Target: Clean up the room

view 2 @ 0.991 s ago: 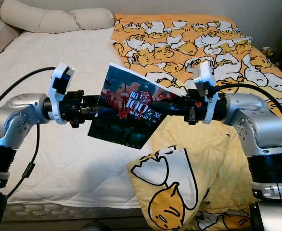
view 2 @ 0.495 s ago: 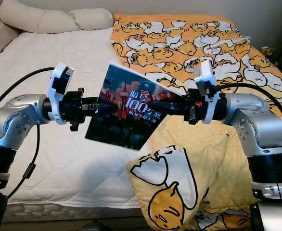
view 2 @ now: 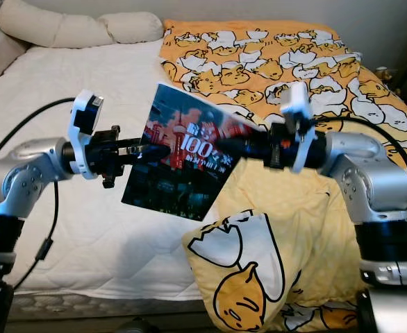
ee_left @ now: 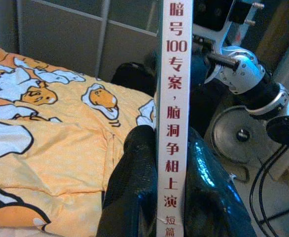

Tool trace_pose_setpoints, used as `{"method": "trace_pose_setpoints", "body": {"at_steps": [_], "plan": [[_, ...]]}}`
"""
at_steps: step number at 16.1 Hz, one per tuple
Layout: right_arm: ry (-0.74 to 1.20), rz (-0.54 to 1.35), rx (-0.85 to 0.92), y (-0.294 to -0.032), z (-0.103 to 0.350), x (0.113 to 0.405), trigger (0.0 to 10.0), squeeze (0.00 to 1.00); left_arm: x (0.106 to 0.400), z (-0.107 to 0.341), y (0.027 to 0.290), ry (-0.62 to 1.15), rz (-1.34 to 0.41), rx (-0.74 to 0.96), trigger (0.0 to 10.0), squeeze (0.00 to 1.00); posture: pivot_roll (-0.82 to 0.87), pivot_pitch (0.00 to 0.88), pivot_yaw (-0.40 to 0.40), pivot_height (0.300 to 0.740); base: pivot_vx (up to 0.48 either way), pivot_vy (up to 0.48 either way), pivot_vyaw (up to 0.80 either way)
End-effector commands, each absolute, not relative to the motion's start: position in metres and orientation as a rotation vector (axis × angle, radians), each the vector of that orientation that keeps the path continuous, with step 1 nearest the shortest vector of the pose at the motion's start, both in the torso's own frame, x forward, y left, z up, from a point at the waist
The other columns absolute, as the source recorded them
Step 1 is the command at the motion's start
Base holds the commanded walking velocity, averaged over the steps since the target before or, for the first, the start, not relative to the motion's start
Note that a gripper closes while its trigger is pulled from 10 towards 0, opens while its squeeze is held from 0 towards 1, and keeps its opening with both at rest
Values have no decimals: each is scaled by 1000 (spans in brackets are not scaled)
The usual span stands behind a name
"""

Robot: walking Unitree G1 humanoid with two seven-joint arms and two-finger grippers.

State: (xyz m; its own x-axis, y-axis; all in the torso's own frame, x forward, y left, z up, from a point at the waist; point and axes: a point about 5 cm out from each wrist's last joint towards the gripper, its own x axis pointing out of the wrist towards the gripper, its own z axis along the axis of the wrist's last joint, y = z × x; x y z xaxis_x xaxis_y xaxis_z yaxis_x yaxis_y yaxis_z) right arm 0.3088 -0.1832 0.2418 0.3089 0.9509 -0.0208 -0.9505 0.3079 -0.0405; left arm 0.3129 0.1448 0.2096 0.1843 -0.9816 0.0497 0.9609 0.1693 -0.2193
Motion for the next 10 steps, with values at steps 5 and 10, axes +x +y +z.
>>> {"method": "trace_pose_setpoints", "body": {"at_steps": [5,10], "plan": [[-55,898,9,-217,227,312,10000,1000,306,212,168,41,-1180,-129,0,0,19,0,66,740,0,0,0],[116,481,96,-203,155,301,10000,0,312,185,166,3,-622,66,10000,0,9,0,64,740,0,0,0]]}}
